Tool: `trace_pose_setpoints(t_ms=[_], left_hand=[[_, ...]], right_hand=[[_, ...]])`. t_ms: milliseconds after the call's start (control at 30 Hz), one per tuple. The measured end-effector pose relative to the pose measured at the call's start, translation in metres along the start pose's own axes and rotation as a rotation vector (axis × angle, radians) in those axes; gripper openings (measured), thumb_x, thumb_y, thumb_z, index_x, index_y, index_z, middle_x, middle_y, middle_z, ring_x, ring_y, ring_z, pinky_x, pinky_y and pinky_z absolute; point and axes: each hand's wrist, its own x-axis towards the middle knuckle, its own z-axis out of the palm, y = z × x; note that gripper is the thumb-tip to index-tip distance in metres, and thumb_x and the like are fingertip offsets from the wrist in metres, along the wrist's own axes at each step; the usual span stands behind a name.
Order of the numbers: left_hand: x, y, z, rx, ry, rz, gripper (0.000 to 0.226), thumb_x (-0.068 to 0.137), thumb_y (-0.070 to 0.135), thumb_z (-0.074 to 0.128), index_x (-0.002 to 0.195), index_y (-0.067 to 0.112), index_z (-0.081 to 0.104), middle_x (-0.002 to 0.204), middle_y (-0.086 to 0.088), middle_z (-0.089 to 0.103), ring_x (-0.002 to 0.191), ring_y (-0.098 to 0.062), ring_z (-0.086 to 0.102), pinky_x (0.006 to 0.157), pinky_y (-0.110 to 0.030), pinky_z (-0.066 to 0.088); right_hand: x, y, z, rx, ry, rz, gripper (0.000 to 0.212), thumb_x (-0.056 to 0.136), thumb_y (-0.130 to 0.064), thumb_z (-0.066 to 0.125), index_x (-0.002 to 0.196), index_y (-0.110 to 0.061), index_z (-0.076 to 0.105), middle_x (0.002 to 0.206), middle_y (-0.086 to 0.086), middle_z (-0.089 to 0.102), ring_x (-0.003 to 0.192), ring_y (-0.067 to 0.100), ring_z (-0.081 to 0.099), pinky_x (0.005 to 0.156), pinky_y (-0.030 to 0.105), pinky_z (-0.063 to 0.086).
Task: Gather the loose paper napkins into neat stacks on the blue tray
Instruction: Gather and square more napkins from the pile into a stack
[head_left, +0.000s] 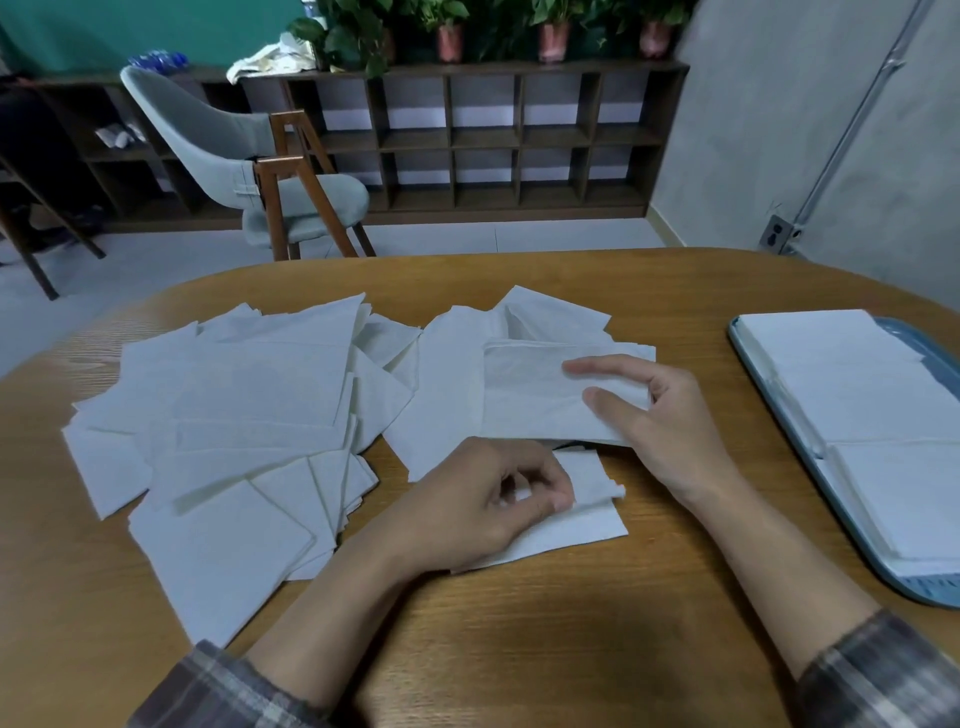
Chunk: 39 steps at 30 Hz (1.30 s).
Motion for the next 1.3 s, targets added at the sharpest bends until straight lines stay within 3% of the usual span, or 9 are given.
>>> trace_pose_setpoints(t_ms=[100,200,367,533,733,967,1133,1200,1300], left_hand=[[-0.001,0.004,-0.010,-0.109,0.184,0.015,0.009,0.105,0.022,0.065,0.099,0.025,0.072,0.095,0.018,0.072,0.094,-0.005,0.066,0.084,-0.021,0.048],[-0.001,0.005,-0.015,-0.172,0.389,0.044,0.009,0.103,0.018,0.067,0.098,0.023,0.073,0.091,0.018,0.072,0.088,-0.002,0.067,0.079,-0.011,0.043],[0.002,0.002,-0.013,-0.132,0.553,0.062,0.007,0.097,0.017,0.075,0.102,0.022,0.078,0.095,0.016,0.077,0.098,-0.008,0.072,0.083,-0.014,0.049],[0.000,0.000,-0.025,-0.211,0.611,-0.054,0.030,0.085,0.023,0.088,0.109,0.037,0.075,0.093,0.010,0.076,0.100,-0.009,0.071,0.089,-0.019,0.051],[0.000,0.005,-0.027,-0.275,0.641,-0.106,0.031,0.084,0.025,0.089,0.108,0.038,0.075,0.089,0.011,0.076,0.097,-0.006,0.071,0.083,-0.022,0.053],[0.003,0.006,-0.022,-0.248,0.622,-0.095,0.030,0.083,0.024,0.090,0.107,0.036,0.075,0.088,0.013,0.076,0.096,-0.004,0.070,0.083,-0.017,0.052],[0.004,0.001,-0.018,-0.033,0.719,-0.039,0.040,0.082,0.032,0.089,0.117,0.037,0.071,0.113,0.019,0.067,0.110,-0.002,0.063,0.083,-0.010,0.046],[0.002,0.005,-0.021,-0.120,0.705,-0.092,0.046,0.082,0.042,0.087,0.124,0.042,0.067,0.123,0.021,0.063,0.113,0.003,0.061,0.086,-0.012,0.049],[0.000,0.015,-0.025,-0.459,0.541,-0.199,0.048,0.084,0.040,0.085,0.127,0.044,0.065,0.110,0.016,0.074,0.098,0.000,0.072,0.075,-0.017,0.057]], right_hand=[[0.000,-0.003,-0.001,0.066,-0.071,-0.007,0.017,0.102,-0.019,0.066,0.111,-0.019,0.081,0.117,-0.014,0.078,0.123,-0.001,0.064,0.109,0.023,0.044],[-0.004,-0.006,-0.001,0.129,-0.204,-0.013,0.039,0.096,-0.048,0.061,0.112,-0.017,0.080,0.120,-0.007,0.078,0.126,0.010,0.065,0.111,0.030,0.042],[-0.008,-0.008,0.010,0.154,-0.199,0.042,0.015,0.092,-0.021,0.077,0.103,-0.012,0.082,0.101,0.001,0.081,0.098,0.010,0.075,0.080,0.019,0.053],[-0.005,-0.010,0.006,0.221,-0.118,0.090,0.014,0.094,-0.017,0.074,0.105,-0.011,0.079,0.104,0.002,0.079,0.099,0.013,0.074,0.080,0.020,0.052],[-0.009,-0.013,0.012,0.245,-0.286,0.109,0.055,0.089,-0.027,0.080,0.139,-0.037,0.061,0.127,-0.003,0.070,0.119,0.019,0.069,0.100,0.037,0.057],[-0.009,-0.015,0.015,0.137,-0.271,0.060,0.071,0.095,-0.021,0.076,0.147,-0.056,0.043,0.145,-0.010,0.057,0.131,0.020,0.059,0.109,0.051,0.051],[-0.009,-0.014,0.012,0.172,-0.168,0.039,0.070,0.095,-0.015,0.076,0.146,-0.051,0.047,0.140,-0.020,0.057,0.123,0.016,0.063,0.093,0.034,0.058],[-0.007,-0.013,0.008,0.325,-0.141,0.047,0.071,0.091,-0.014,0.079,0.145,-0.050,0.049,0.146,-0.010,0.057,0.127,0.021,0.063,0.096,0.043,0.059],[-0.004,-0.010,0.005,0.461,-0.116,0.061,0.072,0.088,-0.012,0.079,0.143,-0.046,0.049,0.146,0.008,0.059,0.129,0.033,0.063,0.100,0.054,0.056]])
